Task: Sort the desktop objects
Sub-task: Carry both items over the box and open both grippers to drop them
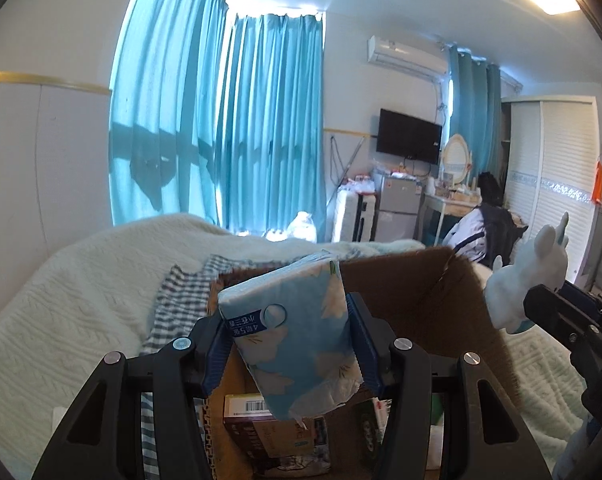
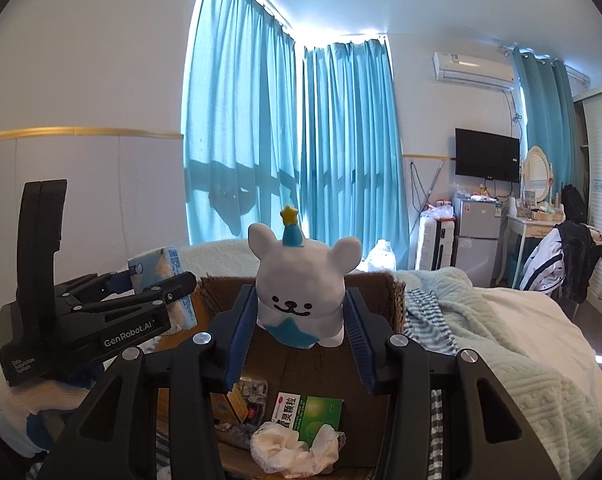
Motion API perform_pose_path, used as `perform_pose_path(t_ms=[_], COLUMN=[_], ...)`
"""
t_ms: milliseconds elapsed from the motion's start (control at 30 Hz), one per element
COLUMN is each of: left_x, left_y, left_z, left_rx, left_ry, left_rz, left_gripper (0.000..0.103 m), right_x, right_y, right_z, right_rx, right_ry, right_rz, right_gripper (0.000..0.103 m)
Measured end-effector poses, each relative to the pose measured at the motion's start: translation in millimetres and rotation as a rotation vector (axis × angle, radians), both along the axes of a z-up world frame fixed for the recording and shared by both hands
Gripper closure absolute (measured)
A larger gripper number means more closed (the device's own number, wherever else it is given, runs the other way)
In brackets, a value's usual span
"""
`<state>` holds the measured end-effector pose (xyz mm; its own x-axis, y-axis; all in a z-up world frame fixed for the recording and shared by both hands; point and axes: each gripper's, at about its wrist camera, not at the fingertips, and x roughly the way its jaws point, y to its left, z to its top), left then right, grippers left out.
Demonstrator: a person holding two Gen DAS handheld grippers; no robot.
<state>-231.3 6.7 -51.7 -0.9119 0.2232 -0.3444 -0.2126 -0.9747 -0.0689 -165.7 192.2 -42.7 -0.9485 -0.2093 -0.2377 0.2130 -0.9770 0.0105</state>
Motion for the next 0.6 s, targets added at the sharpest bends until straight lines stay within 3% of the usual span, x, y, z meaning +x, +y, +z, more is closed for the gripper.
perform_pose_path(t_ms=[333, 433, 533, 600], left_x=[-37, -37, -32, -29], left_y=[6, 8, 11, 11], left_z=[-47, -48, -44, -40], left_rx=[-0.051, -0.057, -0.059, -0.063], left_ry=[-0.132, -0.139, -0.116, -0.106], left_rz=[-0.002, -0.013, 0.001, 0.005], left_gripper=[0.045, 0.033, 0.016, 0.014], right_x=[-57, -65, -60, -55], right_y=[9, 14, 20, 18], right_z=[-53, -61, -61, -56], right_rx=[0.016, 0.010, -0.007, -0.006], right_ry=[-0.153, -0.187, -0.175, -0.161], right_rz=[-0.027, -0.050, -0.068, -0.077], right_gripper=[0.059, 0.058, 0.041, 0.034])
